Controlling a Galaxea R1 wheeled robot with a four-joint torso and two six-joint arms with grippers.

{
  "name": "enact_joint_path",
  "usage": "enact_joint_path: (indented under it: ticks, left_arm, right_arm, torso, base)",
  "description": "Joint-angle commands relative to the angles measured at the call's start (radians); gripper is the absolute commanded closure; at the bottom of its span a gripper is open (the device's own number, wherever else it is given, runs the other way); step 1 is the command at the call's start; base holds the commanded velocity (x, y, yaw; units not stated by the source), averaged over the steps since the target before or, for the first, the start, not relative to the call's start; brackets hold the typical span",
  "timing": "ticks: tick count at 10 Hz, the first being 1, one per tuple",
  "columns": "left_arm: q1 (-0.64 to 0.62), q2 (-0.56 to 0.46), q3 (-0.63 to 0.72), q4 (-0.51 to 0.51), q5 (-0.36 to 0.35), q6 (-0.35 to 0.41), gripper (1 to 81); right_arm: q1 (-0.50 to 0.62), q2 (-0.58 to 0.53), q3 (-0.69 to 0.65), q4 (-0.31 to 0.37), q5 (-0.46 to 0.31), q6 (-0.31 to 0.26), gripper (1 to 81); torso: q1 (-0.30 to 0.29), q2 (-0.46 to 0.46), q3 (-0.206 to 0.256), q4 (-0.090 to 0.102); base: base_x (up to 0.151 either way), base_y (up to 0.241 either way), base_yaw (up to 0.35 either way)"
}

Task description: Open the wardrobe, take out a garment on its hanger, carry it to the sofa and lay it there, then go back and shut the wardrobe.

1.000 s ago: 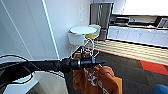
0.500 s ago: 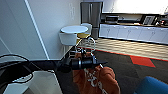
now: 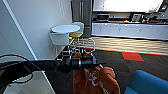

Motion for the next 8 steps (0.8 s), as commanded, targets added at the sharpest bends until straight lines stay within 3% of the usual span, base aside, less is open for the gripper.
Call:
enact_joint_path:
  ticks: [1,2,4,8]
  left_arm:
    - [-0.18,0.004,0.035,0.029,-0.088,0.007,81.1]
    - [-0.18,0.004,0.035,0.029,-0.088,0.007,81.1]
    - [-0.179,0.007,0.035,0.029,-0.088,0.007,81.1]
    - [-0.176,0.016,0.035,0.031,-0.085,0.007,81.1]
  right_arm:
    - [0.002,-0.004,0.002,-0.006,-0.052,0.001,1.0]
    - [0.002,-0.004,0.002,-0.005,-0.052,0.001,1.0]
    - [0.004,-0.004,0.002,-0.005,-0.052,0.001,1.0]
    - [0.004,-0.004,0.002,-0.005,-0.052,0.001,1.0]
  torso:
    - [0.0,0.0,0.096,0.0]
    - [0.0,0.0,0.014,0.0]
    - [-0.001,0.0,0.036,0.0]
    - [-0.001,0.0,0.038,0.0]
  base:
    - [0.0,0.0,-0.232]
    - [0.0,0.0,-0.232]
    - [0.0,0.0,-0.232]
    - [0.0,0.0,-0.232]
